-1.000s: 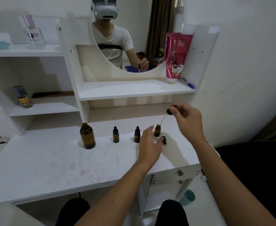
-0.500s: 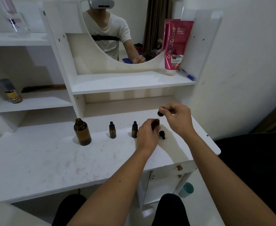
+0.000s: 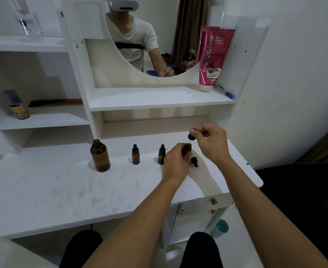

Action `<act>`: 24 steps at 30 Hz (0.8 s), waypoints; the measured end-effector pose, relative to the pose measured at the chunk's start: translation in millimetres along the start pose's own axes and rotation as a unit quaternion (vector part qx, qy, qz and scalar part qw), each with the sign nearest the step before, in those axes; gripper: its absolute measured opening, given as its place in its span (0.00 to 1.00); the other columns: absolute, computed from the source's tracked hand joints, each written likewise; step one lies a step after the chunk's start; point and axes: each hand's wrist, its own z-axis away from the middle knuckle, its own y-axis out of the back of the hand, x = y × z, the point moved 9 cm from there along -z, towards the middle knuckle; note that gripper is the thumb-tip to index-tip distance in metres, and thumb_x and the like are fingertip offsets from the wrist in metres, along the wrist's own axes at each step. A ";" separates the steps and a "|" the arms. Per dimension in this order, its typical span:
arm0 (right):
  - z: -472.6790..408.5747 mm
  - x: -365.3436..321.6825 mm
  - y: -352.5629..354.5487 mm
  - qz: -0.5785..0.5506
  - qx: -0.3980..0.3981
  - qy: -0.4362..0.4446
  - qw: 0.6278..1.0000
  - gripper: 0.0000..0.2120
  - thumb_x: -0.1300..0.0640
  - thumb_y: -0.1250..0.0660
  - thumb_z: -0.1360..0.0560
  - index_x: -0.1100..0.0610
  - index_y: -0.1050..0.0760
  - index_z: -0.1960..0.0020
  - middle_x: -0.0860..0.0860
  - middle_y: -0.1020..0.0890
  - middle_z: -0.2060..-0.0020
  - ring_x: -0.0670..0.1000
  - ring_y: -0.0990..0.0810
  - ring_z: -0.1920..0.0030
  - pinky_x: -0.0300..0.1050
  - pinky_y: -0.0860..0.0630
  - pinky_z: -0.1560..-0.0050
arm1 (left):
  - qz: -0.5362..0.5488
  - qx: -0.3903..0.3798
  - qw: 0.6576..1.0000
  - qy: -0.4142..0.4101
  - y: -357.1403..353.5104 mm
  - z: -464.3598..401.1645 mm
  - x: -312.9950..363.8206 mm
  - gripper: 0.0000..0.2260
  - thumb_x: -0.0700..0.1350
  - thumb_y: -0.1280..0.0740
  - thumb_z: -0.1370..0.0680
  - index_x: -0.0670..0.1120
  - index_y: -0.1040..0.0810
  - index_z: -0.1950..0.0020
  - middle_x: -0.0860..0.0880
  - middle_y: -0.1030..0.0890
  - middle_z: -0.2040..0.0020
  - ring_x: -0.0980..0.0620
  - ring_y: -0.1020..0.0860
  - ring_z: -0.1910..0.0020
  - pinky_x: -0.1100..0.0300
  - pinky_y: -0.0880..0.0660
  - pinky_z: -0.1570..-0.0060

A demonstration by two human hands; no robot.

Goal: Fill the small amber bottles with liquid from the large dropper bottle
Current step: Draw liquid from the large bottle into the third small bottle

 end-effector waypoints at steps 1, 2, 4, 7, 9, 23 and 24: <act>0.5 0.9 -0.2 -0.005 -0.001 -0.003 1.000 0.04 0.55 0.27 0.21 0.54 0.15 0.54 0.44 0.12 0.62 0.43 0.14 0.56 0.35 0.22 0.50 | 0.002 0.001 1.000 -0.002 0.3 -0.6 -0.1 0.09 0.44 0.36 0.17 0.52 0.21 0.38 0.54 0.15 0.52 0.56 0.17 0.51 0.54 0.19 0.48; 1.2 1.4 -0.3 -0.009 -0.003 -0.004 1.000 0.04 0.55 0.27 0.21 0.54 0.15 0.53 0.44 0.12 0.62 0.42 0.14 0.57 0.36 0.21 0.49 | 0.004 0.001 1.000 -0.005 0.6 -1.2 0.2 0.09 0.44 0.36 0.17 0.51 0.21 0.39 0.54 0.15 0.53 0.56 0.17 0.51 0.54 0.19 0.48; 3.2 1.1 0.6 -0.011 -0.010 0.000 1.000 0.04 0.54 0.28 0.20 0.53 0.15 0.51 0.43 0.12 0.61 0.41 0.14 0.57 0.37 0.20 0.49 | 0.013 0.001 1.000 -0.012 1.3 -1.7 1.7 0.08 0.43 0.35 0.17 0.50 0.21 0.39 0.54 0.15 0.52 0.56 0.17 0.51 0.55 0.20 0.47; 7.9 -1.4 4.2 -0.013 -0.007 0.013 1.000 0.04 0.55 0.28 0.20 0.53 0.15 0.50 0.43 0.12 0.60 0.40 0.14 0.55 0.35 0.21 0.48 | 0.005 0.005 1.000 -0.019 5.3 -0.4 6.6 0.08 0.41 0.34 0.17 0.48 0.20 0.39 0.54 0.16 0.49 0.58 0.19 0.49 0.59 0.22 0.46; 11.4 -4.6 8.3 -0.011 0.004 0.023 1.000 0.04 0.55 0.28 0.19 0.54 0.15 0.48 0.44 0.12 0.60 0.39 0.14 0.55 0.30 0.22 0.48 | -0.005 0.002 1.000 -0.020 7.5 1.9 9.9 0.09 0.41 0.34 0.17 0.47 0.21 0.37 0.53 0.17 0.46 0.57 0.20 0.46 0.61 0.24 0.44; 29.3 -64.3 28.1 -0.029 0.054 0.106 0.992 0.04 0.57 0.27 0.20 0.54 0.15 0.46 0.40 0.13 0.58 0.37 0.14 0.54 0.27 0.23 0.48 | -0.030 -0.058 0.998 0.007 43.0 55.2 -7.3 0.26 0.50 0.31 0.18 0.50 0.33 0.21 0.54 0.27 0.25 0.56 0.28 0.28 0.61 0.32 0.29; 31.1 -71.0 25.1 -0.038 0.050 0.109 0.992 0.04 0.57 0.27 0.20 0.53 0.16 0.46 0.40 0.13 0.58 0.37 0.14 0.54 0.27 0.23 0.49 | -0.014 -0.052 0.998 0.011 53.3 60.0 -10.9 0.25 0.50 0.30 0.19 0.51 0.31 0.22 0.55 0.25 0.27 0.57 0.26 0.30 0.62 0.31 0.31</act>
